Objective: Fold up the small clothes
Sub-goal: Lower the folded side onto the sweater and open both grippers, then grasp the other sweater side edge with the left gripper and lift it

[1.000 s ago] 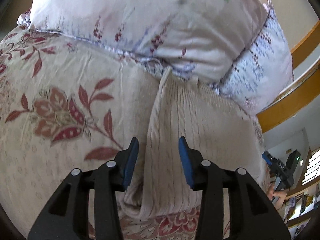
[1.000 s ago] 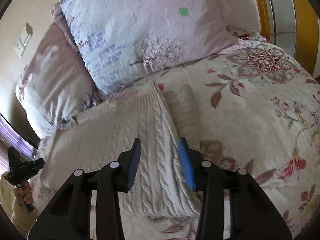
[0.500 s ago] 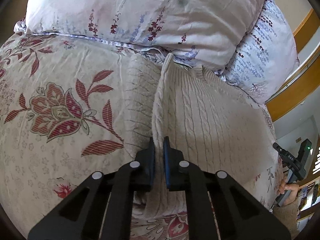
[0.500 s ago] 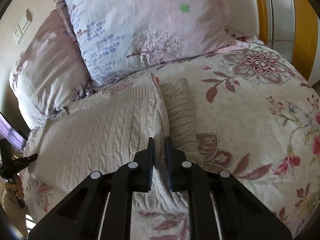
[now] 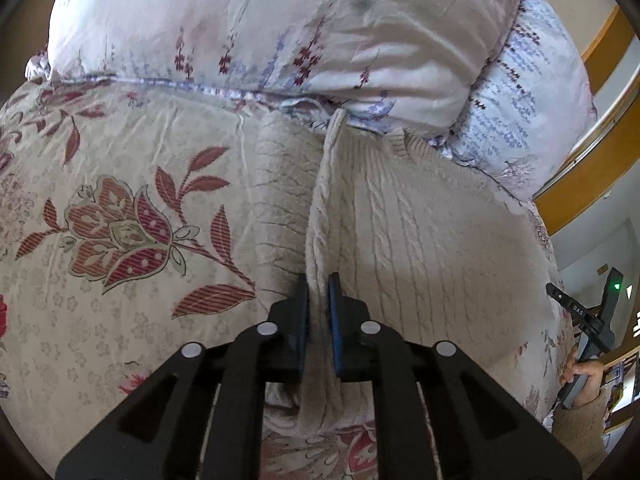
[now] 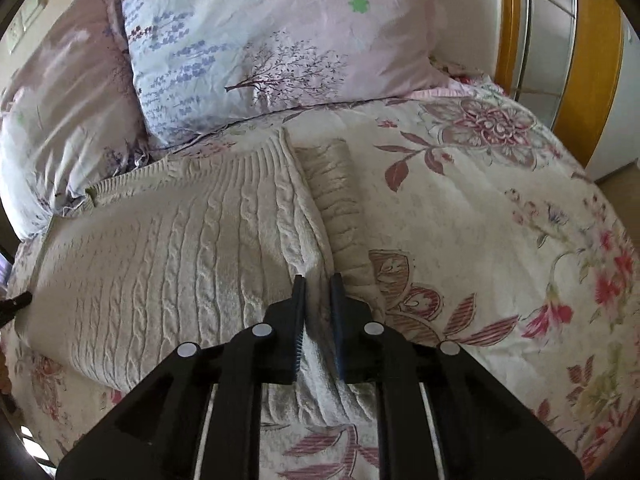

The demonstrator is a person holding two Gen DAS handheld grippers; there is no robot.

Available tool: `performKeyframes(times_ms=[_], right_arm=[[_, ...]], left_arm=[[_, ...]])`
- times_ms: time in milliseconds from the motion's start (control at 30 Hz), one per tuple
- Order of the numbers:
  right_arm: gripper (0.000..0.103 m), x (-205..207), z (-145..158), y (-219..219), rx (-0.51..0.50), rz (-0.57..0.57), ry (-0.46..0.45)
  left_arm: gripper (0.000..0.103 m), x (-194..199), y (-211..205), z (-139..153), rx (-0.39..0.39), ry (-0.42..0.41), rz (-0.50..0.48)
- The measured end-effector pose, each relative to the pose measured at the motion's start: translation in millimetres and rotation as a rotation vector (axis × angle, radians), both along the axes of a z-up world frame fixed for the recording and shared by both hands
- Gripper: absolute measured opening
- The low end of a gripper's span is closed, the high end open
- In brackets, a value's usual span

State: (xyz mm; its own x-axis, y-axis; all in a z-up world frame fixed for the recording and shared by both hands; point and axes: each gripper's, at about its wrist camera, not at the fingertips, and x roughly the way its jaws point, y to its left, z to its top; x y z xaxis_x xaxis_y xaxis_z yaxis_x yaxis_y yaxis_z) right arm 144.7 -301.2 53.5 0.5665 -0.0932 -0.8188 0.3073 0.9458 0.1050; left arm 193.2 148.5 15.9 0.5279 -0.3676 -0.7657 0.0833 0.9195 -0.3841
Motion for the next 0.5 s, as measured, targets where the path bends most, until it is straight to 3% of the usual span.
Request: performKeyframes(times_ms=[33, 100, 133, 233, 433, 500], right_arm=[[0.021, -0.7, 4.9, 0.6, 0.001, -0.008, -0.010], [0.045, -2.4, 13.8, 4.4, 0.004, -0.004, -0.055], [0.049, -2.7, 17.9, 8.6, 0.005, 0.006, -0.079], [0.050, 7.7, 20.1, 32.2, 0.012, 0.099, -0.094], [0.050, 32.3, 8.0, 81.8, 0.018, 0.250, -0.058], [0.057, 36.5, 6.8, 93.0, 0.009, 0.274, -0.056]], left_arm=[[0.012, -3.6, 0.3, 6.5, 0.012, -0.027, 0.007], [0.020, -7.6, -0.6, 15.8, 0.022, -0.066, 0.005], [0.026, -10.0, -3.3, 22.4, 0.030, -0.095, 0.005], [0.039, -12.4, -18.9, 33.5, 0.041, -0.149, -0.027], [0.044, -2.6, -53.7, 26.7, 0.069, -0.129, -0.084], [0.045, 0.0, -56.8, 21.5, 0.076, -0.117, -0.082]])
